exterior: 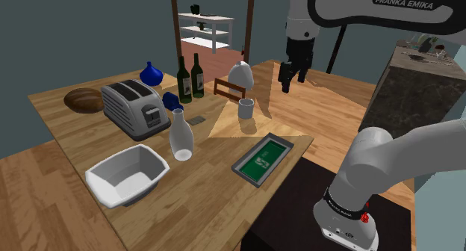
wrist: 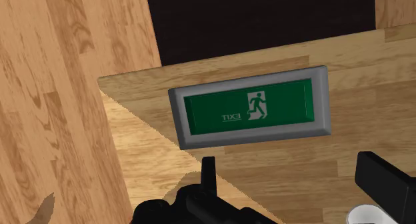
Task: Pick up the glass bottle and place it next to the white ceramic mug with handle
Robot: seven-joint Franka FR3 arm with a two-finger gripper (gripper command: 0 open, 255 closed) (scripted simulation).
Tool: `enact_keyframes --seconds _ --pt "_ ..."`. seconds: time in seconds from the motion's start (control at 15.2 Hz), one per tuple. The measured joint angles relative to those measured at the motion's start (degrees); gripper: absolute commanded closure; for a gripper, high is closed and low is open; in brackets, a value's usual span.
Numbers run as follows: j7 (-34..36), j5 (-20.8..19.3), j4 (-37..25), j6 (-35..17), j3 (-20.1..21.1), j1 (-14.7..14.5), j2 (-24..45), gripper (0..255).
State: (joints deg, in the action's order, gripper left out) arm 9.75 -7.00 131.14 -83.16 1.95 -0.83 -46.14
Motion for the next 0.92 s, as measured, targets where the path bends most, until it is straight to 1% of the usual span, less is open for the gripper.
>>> enact_keyframes --seconds 0.13,0.2,0.33,0.59,0.79,0.92 --pt "0.31 0.19 -0.08 -0.59 0.13 -0.02 0.64 0" --pt "0.92 0.54 0.32 -1.83 0.44 -0.09 1.49 0" --pt "2.50 1.50 -0.85 -3.91 1.40 -0.27 4.61 0" --pt "6.06 3.29 -1.46 -9.93 3.50 -0.69 11.00 0" --pt "8.27 4.08 -3.24 -13.88 4.74 -0.80 16.40 0" --pt "9.92 4.52 -5.47 -16.00 5.77 -0.94 20.52 0"
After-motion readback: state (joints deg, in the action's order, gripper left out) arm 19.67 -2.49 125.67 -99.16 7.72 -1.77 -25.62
